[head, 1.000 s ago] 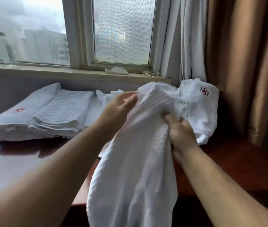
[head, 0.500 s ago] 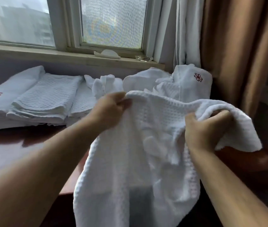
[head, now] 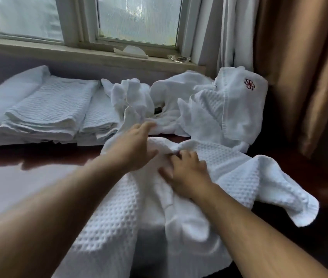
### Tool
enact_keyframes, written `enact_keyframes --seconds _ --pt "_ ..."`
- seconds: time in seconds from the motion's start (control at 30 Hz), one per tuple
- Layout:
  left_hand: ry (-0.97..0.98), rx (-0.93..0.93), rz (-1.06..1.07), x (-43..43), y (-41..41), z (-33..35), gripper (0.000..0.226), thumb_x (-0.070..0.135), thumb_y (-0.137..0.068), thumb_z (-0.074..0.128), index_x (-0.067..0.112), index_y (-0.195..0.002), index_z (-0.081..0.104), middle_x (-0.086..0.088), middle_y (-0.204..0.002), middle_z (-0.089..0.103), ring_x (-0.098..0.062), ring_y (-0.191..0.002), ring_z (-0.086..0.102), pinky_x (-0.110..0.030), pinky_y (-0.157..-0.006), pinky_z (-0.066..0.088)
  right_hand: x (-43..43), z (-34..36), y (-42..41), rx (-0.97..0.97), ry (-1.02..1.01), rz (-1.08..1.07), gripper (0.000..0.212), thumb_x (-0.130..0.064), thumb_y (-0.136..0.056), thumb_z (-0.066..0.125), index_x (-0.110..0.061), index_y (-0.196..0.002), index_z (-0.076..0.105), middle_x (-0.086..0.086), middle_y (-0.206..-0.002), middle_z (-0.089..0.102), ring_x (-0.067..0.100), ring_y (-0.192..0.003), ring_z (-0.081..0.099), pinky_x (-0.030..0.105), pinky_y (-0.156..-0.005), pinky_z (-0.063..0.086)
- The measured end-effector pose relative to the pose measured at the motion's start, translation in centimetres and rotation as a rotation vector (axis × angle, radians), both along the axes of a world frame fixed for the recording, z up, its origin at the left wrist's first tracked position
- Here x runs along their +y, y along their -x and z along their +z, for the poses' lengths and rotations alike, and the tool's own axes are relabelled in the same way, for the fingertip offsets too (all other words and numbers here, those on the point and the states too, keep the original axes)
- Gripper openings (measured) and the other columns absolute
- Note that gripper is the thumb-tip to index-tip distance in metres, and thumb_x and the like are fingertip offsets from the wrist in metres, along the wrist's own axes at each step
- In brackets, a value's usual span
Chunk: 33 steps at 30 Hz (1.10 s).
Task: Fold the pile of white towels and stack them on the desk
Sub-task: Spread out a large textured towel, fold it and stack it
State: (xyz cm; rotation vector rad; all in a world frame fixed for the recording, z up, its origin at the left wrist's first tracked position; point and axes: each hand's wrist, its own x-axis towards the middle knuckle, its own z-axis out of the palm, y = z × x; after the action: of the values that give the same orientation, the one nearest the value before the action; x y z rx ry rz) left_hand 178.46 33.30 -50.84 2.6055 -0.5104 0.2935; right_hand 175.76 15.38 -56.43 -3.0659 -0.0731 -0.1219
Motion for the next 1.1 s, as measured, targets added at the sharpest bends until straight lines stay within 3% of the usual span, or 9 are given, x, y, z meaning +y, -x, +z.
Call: enact_keyframes --seconds 0.1,0.17,0.27,0.37,0.43,0.57,0.73,0.93,1.1 --pt "-0.018 0.24 0.168 3.4 2.8 -3.4 0.097 0.054 -0.081 0.073 0.017 -0.155 0.023 -0.009 -0.154 0.039 -0.027 -0.141 0.038 -0.034 -0.11 0.034 1.0 -0.2 -1.0 0.005 0.003 -0.051 0.061 -0.068 -0.095 0.032 -0.024 -0.134 0.051 0.008 -0.143 0.041 0.031 -0.129 0.034 0.05 -0.1 0.033" --pt "0.052 0.357 0.241 6.1 5.0 -4.6 0.096 0.059 -0.074 0.077 0.02 -0.15 0.032 -0.003 -0.139 0.054 -0.025 -0.129 0.051 -0.034 -0.1 0.044 1.3 0.0 -1.5 0.04 0.034 -0.064 0.059 -0.065 -0.097 0.032 -0.022 -0.133 0.051 0.011 -0.143 0.04 0.032 -0.129 0.034 0.05 -0.101 0.032" --pt "-0.004 0.362 0.252 8.6 6.6 -4.3 0.042 0.042 -0.078 0.081 0.028 -0.112 0.06 0.014 -0.088 0.061 -0.021 -0.098 0.064 -0.03 -0.074 0.043 2.1 0.5 -1.4 0.052 0.082 -0.053 0.056 -0.06 -0.1 0.032 -0.018 -0.133 0.051 0.014 -0.142 0.042 0.033 -0.128 0.035 0.049 -0.102 0.032" --pt "-0.048 0.27 0.245 9.7 6.1 -3.0 0.008 0.025 -0.083 0.075 0.021 -0.082 0.069 0.005 -0.072 0.066 -0.022 -0.084 0.067 -0.032 -0.066 0.048 3.6 0.9 -0.6 -0.091 -0.092 0.172 0.047 -0.058 -0.097 0.046 -0.021 -0.124 0.059 0.006 -0.13 0.055 0.029 -0.124 0.044 0.045 -0.104 0.037" --pt "-0.069 0.146 0.239 10.5 4.7 -1.8 0.002 0.02 -0.085 0.072 0.019 -0.084 0.072 0.001 -0.074 0.066 -0.024 -0.086 0.066 -0.033 -0.07 0.05 4.9 1.5 0.5 -0.008 -0.276 0.414 0.06 -0.071 -0.086 0.056 -0.027 -0.126 0.062 -0.002 -0.123 0.059 0.022 -0.12 0.049 0.044 -0.106 0.04" --pt "-0.195 -0.186 0.188 11.0 0.3 1.7 0.009 0.027 -0.092 0.064 0.023 -0.092 0.072 -0.003 -0.09 0.054 -0.034 -0.091 0.061 -0.036 -0.072 0.044 7.6 1.4 1.1 0.132 -0.158 0.527 0.106 -0.095 -0.056 0.054 -0.031 -0.14 0.048 -0.003 -0.131 0.051 0.02 -0.124 0.043 0.042 -0.108 0.04" --pt "-0.479 -0.4 0.088 8.0 -2.9 1.9 0.022 0.032 -0.1 0.054 0.031 -0.114 0.071 0.0 -0.112 0.058 -0.026 -0.108 0.053 -0.039 -0.084 0.041 10.4 -0.2 -1.0 -0.13 -0.236 0.392 0.038 -0.06 -0.093 0.054 -0.023 -0.098 0.046 0.005 -0.108 0.066 0.031 -0.097 0.062 0.037 -0.066 0.036" --pt "-0.038 -0.149 0.388 8.6 2.4 -2.8 0.03 0.025 -0.093 0.054 0.019 -0.123 0.052 -0.008 -0.123 0.055 -0.029 -0.114 0.053 -0.039 -0.089 0.041 11.1 -1.7 -4.3 -0.236 -0.29 0.218 0.031 -0.051 -0.102 0.042 -0.025 -0.086 0.044 0.015 -0.093 0.069 0.039 -0.087 0.064 0.036 -0.064 0.033" --pt "-0.216 0.206 0.521 10.6 7.5 -6.1 0.049 0.052 -0.101 0.028 0.018 -0.125 0.053 -0.008 -0.131 0.049 -0.03 -0.122 0.042 -0.045 -0.097 0.038 11.5 -1.2 -6.0 -0.171 -0.385 0.108 0.037 -0.049 -0.102 0.041 -0.017 -0.108 0.061 0.017 -0.107 0.069 0.039 -0.099 0.062 0.036 -0.072 0.036"
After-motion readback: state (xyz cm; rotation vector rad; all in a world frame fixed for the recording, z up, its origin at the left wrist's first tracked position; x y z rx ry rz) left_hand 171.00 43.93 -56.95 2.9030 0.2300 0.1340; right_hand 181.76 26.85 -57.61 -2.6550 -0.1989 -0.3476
